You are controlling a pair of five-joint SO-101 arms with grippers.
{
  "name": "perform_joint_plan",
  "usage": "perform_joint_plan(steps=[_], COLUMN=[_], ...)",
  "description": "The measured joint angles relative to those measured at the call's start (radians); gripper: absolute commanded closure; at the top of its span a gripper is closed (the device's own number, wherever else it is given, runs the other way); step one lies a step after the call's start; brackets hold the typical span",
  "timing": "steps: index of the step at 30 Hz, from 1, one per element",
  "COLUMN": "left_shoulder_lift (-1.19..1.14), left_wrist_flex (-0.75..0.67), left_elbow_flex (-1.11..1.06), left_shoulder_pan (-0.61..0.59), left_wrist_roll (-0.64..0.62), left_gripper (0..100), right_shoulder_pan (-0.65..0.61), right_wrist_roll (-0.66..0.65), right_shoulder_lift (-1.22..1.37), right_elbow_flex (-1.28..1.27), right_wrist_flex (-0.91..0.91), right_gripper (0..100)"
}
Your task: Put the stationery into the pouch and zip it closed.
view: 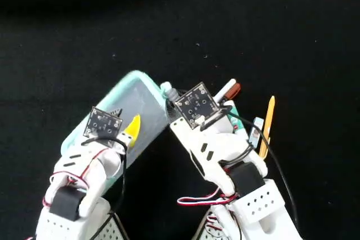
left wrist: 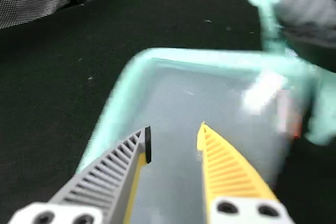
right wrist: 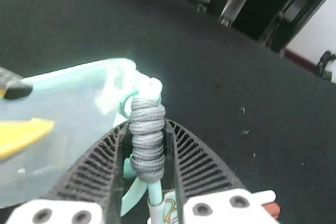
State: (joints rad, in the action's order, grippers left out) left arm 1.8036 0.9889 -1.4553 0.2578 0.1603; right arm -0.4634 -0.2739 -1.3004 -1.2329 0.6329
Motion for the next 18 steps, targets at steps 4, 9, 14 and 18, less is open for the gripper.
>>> perform_joint_plan(steps=[4,9,14,18], left_shoulder_lift=[-0.002,-0.002,-0.005,-0.009], left_wrist_flex=[0.110,0.106,-0.098,-0.275], left_elbow_flex=[0.055,0.058,-0.106,-0.227], left_shoulder_pan=[0.132,0.193,0.049,-0.091], left_wrist_roll=[-0.011,-0.089,-0.095,-0.049], left_gripper=[74,74,74,74], right_shoulder_pan=[-0.002,-0.002,-0.015,-0.071], right_wrist_roll=[-0.002,-0.002,-0.002,-0.002], right_shoulder_lift=[0.026,0.166,0.267,0.252], right_elbow_flex=[0.002,0.038,0.084,0.094], right_wrist_flex=[-0.046,-0.057,-0.048,-0.005], right_gripper=[98.6,98.6,98.6,98.6])
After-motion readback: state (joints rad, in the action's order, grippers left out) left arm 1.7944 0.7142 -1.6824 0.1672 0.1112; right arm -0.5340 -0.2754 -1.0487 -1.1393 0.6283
